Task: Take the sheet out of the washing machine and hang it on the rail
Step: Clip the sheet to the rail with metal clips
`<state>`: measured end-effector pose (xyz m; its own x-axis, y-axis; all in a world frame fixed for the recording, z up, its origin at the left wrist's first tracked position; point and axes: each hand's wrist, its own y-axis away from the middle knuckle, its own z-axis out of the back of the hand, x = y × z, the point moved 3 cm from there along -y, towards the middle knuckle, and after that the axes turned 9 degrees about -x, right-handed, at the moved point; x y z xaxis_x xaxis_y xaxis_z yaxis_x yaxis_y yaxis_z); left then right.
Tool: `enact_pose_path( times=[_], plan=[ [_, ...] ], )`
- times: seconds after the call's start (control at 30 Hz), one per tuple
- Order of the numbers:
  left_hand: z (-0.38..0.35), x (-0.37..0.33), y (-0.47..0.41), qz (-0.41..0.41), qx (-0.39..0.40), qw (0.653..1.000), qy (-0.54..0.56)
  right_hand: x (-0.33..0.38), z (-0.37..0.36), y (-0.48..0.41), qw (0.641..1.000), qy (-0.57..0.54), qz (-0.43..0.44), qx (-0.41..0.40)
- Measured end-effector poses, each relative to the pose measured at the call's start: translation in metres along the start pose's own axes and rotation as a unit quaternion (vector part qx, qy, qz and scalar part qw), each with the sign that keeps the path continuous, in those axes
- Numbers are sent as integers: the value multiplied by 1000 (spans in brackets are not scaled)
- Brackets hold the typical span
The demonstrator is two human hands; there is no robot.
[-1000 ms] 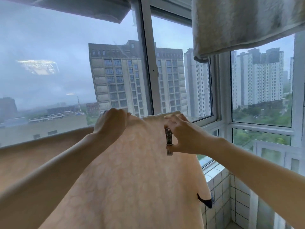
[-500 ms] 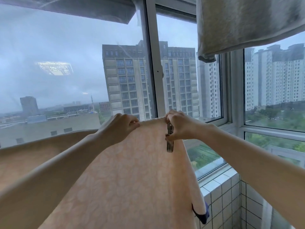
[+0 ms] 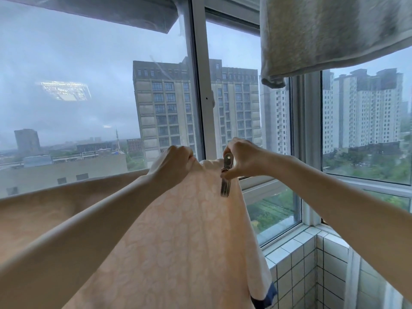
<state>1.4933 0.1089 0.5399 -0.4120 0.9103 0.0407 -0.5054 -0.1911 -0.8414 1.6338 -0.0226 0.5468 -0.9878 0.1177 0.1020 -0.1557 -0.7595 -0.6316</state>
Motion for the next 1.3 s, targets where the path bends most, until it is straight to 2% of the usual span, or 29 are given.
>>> enact_pose_path(
  times=[0.1, 0.2, 0.4, 0.6, 0.73, 0.9, 1.1, 1.3],
  plan=[
    [-5, 0, 2, 16, 7, 1000, -1, 12, -10, 7, 998, 11, 45, 36],
    [-7, -3, -2, 18, 47, 999, 17, 23, -25, 14, 994, 33, 78, 70],
    [-25, -24, -12, 13, 119, 991, 63, 6, -27, 26, 996, 47, 53, 50],
    [-42, -39, -35, 18, 54, 996, 69, -19, -22, 45, 997, 58, 35, 36],
    [-49, -42, -44, -5, 53, 998, 18, -34, -22, 48, 998, 58, 12, 27],
    [-61, -45, -43, 5, 54, 999, 7, -32, -26, 40, 998, 45, 26, 22],
    [-59, -18, -42, 91, 155, 975, 130, -17, -42, 28, 998, 15, 37, 42],
    [4, 21, -13, 60, 269, 957, 95, 2, -46, 16, 997, 11, 39, 59]
  ],
)
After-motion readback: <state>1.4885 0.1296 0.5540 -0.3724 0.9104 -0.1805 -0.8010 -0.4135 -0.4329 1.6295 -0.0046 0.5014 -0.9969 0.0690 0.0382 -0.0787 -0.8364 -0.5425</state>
